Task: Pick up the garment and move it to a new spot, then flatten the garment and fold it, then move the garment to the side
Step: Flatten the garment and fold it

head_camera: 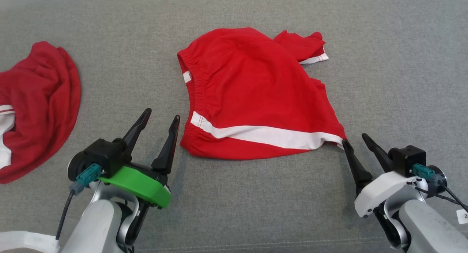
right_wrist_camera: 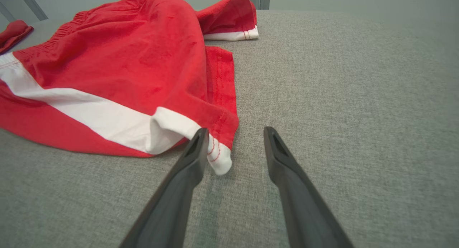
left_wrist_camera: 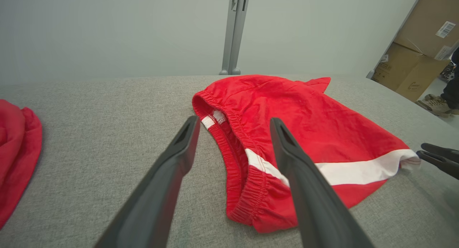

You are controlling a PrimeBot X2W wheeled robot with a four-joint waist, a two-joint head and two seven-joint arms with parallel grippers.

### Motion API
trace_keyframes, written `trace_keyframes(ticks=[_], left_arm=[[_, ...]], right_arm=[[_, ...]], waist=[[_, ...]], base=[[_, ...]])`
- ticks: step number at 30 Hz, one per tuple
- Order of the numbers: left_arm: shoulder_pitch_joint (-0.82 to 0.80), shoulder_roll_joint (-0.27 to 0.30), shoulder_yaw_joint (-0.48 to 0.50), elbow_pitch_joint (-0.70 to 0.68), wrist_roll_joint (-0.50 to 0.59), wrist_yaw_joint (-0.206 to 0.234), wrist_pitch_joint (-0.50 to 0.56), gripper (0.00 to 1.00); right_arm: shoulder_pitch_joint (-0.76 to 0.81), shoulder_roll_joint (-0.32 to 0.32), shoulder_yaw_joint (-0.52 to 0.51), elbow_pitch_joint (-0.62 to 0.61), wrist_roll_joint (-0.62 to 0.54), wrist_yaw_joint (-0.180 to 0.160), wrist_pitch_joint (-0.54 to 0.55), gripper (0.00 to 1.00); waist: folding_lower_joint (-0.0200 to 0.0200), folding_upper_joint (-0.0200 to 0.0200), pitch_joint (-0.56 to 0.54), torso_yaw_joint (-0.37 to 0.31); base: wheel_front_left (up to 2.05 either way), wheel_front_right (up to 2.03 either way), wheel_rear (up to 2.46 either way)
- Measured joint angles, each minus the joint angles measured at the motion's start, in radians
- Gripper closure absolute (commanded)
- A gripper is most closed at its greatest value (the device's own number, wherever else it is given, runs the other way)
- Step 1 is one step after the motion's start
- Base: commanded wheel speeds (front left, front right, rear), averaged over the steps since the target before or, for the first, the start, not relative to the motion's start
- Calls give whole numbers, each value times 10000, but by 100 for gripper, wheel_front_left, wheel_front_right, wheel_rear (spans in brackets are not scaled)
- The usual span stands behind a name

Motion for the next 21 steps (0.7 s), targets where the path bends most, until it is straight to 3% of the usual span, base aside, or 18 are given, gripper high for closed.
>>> trace_keyframes(ticks=[10,13,17,21], left_arm=[[-547,-21,-84,504,15,-54,98,0],[-693,-27,-90,685,15,-59,100,0],[-825,-65,-100,869,8,-75,98,0],[-918,-105,-113,1089,0,-82,84,0]], right_arm=[[-271,412,203,907,0,267,-6,21],[-385,454,221,1051,0,347,-15,16],[-583,546,267,1174,-84,395,-17,2],[-655,704,383,1258,-261,489,-29,0]], waist=[[0,0,518,-173],[0,1,544,-189],[0,0,554,-207],[0,0,536,-226]], base=[[0,0,0],[0,0,0],[0,0,0],[0,0,0]])
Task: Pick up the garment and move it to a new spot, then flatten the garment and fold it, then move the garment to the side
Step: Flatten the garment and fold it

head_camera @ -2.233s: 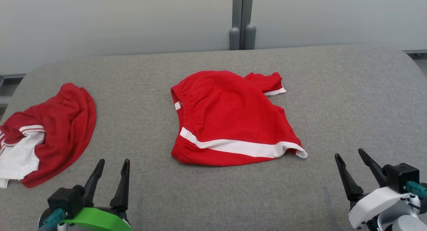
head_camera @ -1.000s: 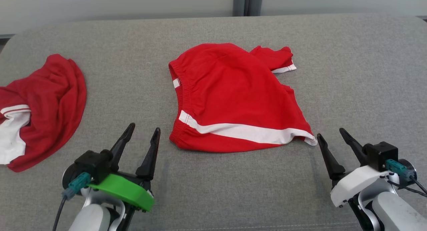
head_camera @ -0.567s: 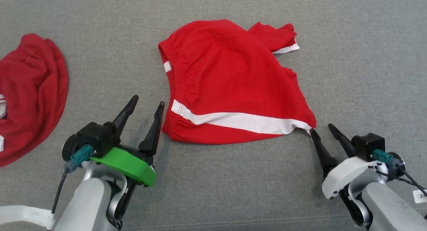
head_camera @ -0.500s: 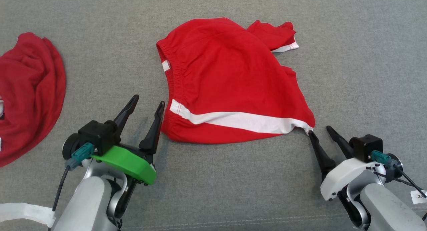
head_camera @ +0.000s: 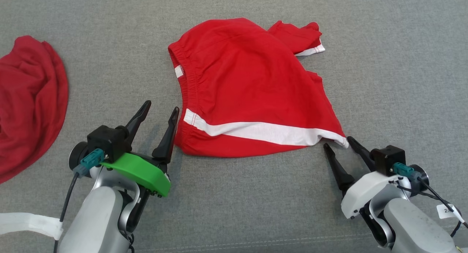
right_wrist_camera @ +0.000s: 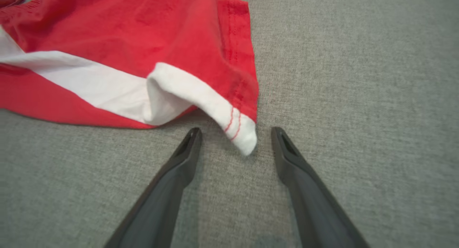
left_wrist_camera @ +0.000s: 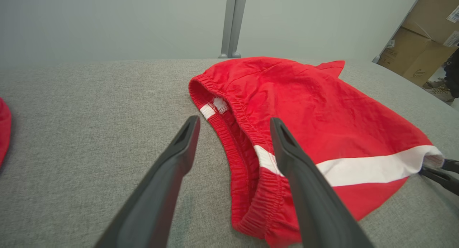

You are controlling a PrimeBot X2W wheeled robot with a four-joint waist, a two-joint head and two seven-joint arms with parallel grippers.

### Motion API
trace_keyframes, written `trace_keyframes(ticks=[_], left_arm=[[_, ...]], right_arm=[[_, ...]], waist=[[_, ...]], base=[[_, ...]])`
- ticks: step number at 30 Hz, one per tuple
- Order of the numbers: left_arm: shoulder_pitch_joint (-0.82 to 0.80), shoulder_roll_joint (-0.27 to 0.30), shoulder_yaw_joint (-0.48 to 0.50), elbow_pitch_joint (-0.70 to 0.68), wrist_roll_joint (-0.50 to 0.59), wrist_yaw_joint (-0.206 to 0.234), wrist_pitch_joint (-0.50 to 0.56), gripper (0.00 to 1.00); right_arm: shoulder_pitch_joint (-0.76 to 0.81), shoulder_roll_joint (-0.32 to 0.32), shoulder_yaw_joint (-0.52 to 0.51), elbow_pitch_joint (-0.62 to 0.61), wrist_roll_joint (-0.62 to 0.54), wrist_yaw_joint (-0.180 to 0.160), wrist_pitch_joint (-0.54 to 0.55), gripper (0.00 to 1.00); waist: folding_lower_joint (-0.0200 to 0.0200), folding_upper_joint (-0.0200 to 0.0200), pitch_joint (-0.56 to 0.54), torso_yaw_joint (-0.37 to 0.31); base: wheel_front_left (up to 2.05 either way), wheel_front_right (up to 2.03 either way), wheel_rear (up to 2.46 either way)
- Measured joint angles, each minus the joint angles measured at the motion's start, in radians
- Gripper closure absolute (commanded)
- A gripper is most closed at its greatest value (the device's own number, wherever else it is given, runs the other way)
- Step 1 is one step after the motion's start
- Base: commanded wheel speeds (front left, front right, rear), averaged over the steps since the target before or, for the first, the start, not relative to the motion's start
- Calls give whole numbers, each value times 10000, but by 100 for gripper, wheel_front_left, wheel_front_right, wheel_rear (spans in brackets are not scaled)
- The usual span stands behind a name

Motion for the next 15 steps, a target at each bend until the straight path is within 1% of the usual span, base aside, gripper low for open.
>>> trace_keyframes(ticks=[5,7,13,15], left_arm=[[-14,-56,-10,171,-59,-2,-88,0],[-35,-107,-17,280,-61,-2,-92,0],[-175,-159,-59,405,-84,-84,-188,0],[-230,-173,-65,458,-84,-86,-192,0]], right_arm=[[-2,63,113,105,-94,123,-59,0],[-13,88,113,165,-100,127,-75,3],[-287,104,67,311,-192,127,-73,3],[-374,81,29,351,-207,127,-73,5]], waist=[[0,0,-39,-22],[0,0,-46,-29],[0,0,-47,-34],[0,0,-51,-29]], base=[[0,0,0],[0,0,0],[0,0,0],[0,0,0]])
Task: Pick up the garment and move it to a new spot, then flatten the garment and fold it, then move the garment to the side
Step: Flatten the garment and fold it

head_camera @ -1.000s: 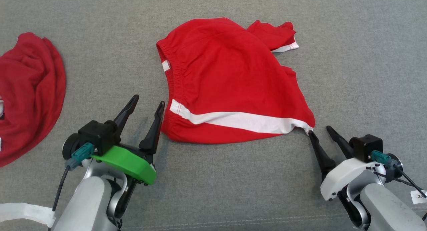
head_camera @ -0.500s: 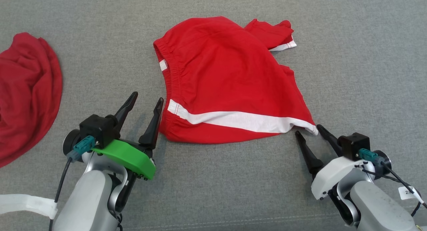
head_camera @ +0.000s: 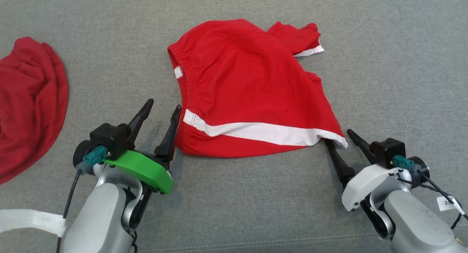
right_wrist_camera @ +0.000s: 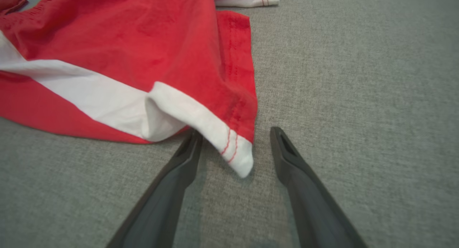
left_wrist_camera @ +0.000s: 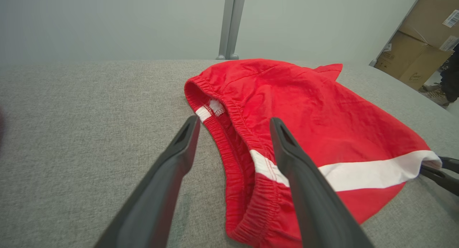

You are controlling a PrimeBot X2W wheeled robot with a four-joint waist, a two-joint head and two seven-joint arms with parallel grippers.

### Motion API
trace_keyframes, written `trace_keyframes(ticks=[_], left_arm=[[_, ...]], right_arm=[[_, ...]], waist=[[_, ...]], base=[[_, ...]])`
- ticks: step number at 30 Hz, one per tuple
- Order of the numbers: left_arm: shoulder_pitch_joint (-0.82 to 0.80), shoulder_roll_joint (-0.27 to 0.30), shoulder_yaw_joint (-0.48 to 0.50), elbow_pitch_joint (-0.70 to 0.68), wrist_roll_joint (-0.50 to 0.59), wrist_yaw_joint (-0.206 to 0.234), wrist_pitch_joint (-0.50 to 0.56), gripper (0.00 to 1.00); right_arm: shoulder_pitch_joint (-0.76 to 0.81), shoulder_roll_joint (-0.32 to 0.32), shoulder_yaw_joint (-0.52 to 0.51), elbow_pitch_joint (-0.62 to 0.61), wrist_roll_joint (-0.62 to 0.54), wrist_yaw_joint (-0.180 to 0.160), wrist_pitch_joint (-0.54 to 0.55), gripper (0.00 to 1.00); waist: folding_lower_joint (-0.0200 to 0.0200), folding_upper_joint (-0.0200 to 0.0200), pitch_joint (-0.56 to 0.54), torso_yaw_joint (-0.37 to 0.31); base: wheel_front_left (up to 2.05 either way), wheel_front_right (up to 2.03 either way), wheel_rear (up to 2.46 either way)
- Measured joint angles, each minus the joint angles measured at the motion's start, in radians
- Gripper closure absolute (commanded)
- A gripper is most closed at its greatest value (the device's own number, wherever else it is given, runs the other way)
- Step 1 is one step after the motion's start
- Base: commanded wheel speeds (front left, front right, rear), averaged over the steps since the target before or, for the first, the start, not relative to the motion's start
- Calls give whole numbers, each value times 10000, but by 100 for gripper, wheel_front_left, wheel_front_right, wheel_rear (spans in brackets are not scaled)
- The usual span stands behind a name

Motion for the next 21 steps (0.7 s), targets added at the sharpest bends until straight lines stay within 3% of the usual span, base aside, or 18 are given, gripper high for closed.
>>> trace_keyframes(ticks=[12,14,15,17,18,19,21], left_arm=[[-38,-29,-25,364,-4,-2,-178,0],[-50,-46,-56,458,-25,-2,-251,0],[-58,-50,-65,479,-54,-4,-251,0],[-86,-52,-86,520,-84,-4,-253,0],[-102,-54,-105,545,-86,-4,-259,0],[-128,-54,-134,577,-86,-4,-259,0],[-165,-63,-209,709,-109,-4,-240,0]], right_arm=[[-36,-29,-153,-13,-255,0,0,13],[-36,-33,-155,-31,-318,2,0,27],[-35,-40,-155,-42,-360,2,0,49],[-35,-54,-167,-63,-422,4,0,62],[-33,-56,-176,-65,-422,29,0,86],[-30,-58,-178,-65,-422,90,0,100],[-20,-54,-186,-59,-422,105,0,100]], waist=[[0,0,-129,0],[0,0,-150,-12],[0,0,-154,-16],[0,0,-157,-24],[0,0,-159,-28],[0,0,-161,-33],[0,0,-165,-44]], base=[[0,0,0],[0,0,0],[0,0,0],[0,0,0],[0,0,0],[0,0,0],[0,0,0]])
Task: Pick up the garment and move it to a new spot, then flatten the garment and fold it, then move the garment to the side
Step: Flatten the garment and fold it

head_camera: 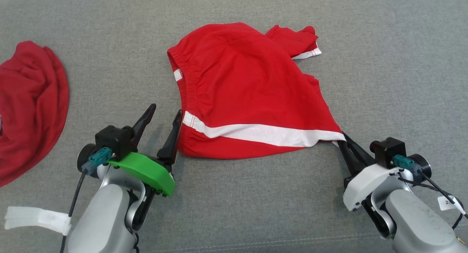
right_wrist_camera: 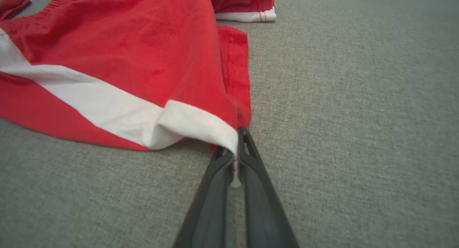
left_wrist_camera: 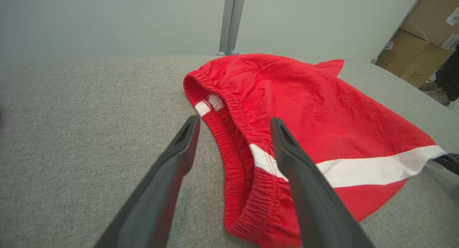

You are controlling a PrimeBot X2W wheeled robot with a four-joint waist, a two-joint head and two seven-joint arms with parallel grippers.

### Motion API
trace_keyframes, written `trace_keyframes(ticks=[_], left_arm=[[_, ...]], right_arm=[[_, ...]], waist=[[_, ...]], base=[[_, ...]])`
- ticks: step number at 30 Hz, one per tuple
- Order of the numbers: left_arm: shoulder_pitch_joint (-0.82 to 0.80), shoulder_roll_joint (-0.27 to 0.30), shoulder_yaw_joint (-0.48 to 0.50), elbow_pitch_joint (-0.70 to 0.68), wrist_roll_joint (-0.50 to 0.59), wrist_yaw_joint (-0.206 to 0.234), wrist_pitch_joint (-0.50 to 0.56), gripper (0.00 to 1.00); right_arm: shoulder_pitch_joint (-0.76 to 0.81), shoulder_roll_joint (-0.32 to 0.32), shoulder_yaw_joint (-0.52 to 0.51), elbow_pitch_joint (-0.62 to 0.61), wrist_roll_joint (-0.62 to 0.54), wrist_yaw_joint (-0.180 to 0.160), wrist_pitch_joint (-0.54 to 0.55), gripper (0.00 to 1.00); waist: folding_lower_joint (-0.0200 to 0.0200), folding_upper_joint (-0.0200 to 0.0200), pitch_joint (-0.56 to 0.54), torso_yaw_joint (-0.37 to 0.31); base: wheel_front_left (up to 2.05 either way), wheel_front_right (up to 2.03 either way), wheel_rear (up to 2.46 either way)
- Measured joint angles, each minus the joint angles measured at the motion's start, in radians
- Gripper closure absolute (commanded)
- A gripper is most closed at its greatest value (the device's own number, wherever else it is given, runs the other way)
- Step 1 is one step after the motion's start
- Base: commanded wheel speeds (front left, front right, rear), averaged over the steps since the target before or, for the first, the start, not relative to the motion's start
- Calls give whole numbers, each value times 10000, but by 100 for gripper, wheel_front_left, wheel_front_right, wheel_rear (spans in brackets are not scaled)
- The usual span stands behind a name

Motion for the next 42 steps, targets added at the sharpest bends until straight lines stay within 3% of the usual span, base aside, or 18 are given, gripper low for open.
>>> trace_keyframes(ticks=[11,22,32,33,34,35,42], left_arm=[[-327,-119,-608,729,-518,-21,1162,0],[-617,-311,-631,1141,-1099,-90,2019,0],[-908,-316,-662,1308,-1131,-90,2117,0],[-967,-318,-675,1308,-1131,-90,2117,1],[-1010,-318,-683,1308,-1131,-92,2115,16],[-1033,-320,-698,1313,-1137,-92,2117,24],[-1042,-322,-851,1463,-1175,-92,2207,24]], right_arm=[[9,13,2,13,-6,130,0,100],[31,38,-8,29,-17,240,0,100],[45,104,-69,40,-86,251,0,100],[48,105,-71,44,-86,253,0,100],[51,113,-73,48,-88,282,0,100],[54,123,-77,48,-88,316,0,100],[58,182,-128,67,-90,324,0,100]], waist=[[0,0,-68,-145],[0,0,-103,-222],[0,0,-94,-256],[0,0,-93,-253],[0,0,-94,-250],[0,0,-95,-246],[0,0,-120,-224]], base=[[0,0,0],[0,0,0],[0,0,0],[0,0,0],[0,0,0],[0,0,0],[0,0,0]])
